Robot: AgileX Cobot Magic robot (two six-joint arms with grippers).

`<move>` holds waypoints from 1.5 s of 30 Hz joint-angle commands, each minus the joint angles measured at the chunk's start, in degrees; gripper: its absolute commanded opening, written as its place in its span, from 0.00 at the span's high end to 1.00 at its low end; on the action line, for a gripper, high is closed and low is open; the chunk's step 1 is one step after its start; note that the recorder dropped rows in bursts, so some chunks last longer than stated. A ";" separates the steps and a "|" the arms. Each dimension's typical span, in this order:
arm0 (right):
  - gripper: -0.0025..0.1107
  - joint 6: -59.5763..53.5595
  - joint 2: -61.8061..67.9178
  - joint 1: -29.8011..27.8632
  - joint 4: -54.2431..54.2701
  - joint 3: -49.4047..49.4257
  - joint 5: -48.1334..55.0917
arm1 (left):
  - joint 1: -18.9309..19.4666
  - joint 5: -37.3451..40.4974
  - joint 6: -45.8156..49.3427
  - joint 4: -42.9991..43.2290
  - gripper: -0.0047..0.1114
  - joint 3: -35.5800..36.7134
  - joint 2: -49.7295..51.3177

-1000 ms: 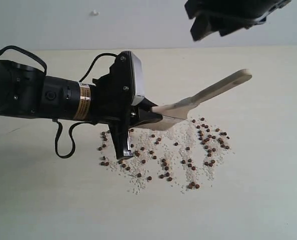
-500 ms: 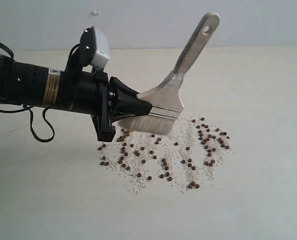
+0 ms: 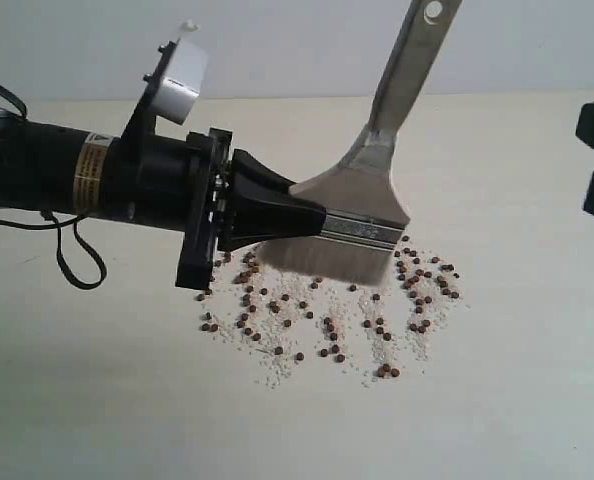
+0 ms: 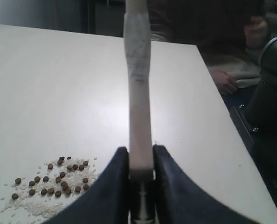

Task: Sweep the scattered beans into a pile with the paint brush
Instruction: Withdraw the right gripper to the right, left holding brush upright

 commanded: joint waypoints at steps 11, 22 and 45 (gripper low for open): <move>0.98 -5.91 26.25 -8.86 -3.29 -16.69 24.35 | 7.59 -4.55 -4.59 7.06 0.96 1.07 -0.28; 0.98 -57.20 34.32 -16.32 43.39 -17.56 26.75 | 8.21 -4.55 -4.59 8.65 0.96 1.07 -0.28; 0.98 -118.54 34.27 -20.10 96.04 -8.96 45.74 | 9.54 -4.55 -5.00 11.04 0.96 1.07 -0.28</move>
